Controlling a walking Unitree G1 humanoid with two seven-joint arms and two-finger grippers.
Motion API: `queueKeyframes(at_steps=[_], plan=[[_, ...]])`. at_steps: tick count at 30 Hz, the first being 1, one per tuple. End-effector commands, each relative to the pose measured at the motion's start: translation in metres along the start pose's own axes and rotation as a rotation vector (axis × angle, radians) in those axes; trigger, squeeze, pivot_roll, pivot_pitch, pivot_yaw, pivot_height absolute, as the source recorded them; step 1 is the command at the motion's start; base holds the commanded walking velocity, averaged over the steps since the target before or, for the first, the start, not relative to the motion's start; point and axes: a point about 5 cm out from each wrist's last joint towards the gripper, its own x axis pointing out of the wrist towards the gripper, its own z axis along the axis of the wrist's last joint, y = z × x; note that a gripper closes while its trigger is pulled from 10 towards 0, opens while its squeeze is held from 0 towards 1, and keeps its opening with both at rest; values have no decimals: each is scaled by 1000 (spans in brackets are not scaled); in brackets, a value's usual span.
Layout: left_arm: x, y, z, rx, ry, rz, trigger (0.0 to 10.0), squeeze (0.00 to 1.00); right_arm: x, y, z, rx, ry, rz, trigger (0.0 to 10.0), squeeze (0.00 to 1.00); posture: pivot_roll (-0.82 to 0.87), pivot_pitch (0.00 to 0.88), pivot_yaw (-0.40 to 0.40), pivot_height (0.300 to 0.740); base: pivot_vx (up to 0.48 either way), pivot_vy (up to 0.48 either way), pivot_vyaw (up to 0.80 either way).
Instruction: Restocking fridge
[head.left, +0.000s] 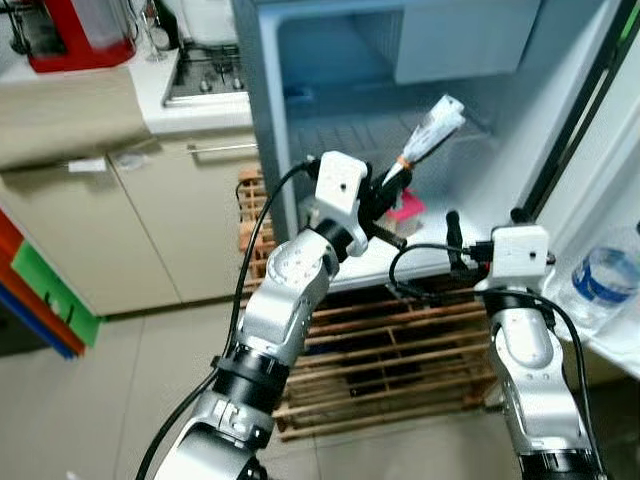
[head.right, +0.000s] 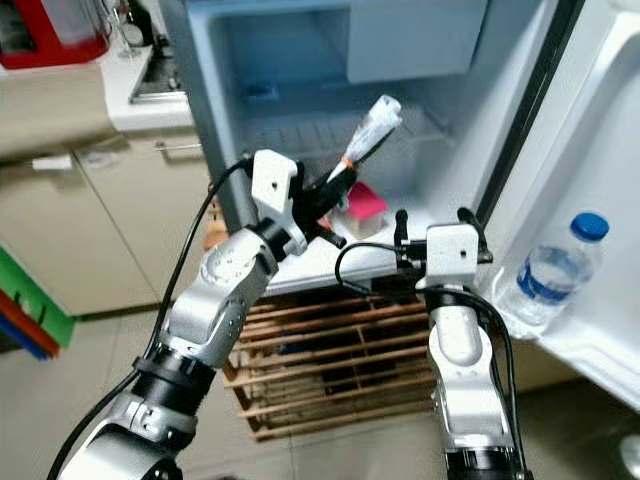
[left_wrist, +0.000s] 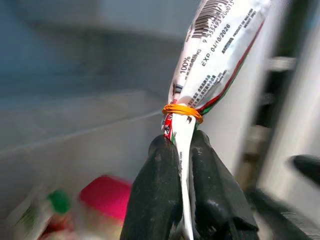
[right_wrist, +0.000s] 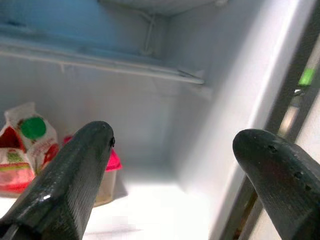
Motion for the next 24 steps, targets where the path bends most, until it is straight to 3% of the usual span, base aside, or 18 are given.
queueKeyframes(at_steps=[1,10,12,24], plan=[[1,6,2,-7,1,41,10000,0,3,-1,4,-1,-13,2,10000,627,-180,0,27,740,0,0,0],[15,49,2,-62,73,315,10000,0,2,6,10,31,-27,35,10000,627,-188,0,31,740,0,0,0],[19,61,5,-117,79,381,10000,0,1,6,12,33,-28,36,10000,627,-198,0,31,740,0,0,0],[32,86,34,-321,22,525,10000,0,-23,8,26,61,-35,53,10000,627,-243,84,27,740,0,0,0]])
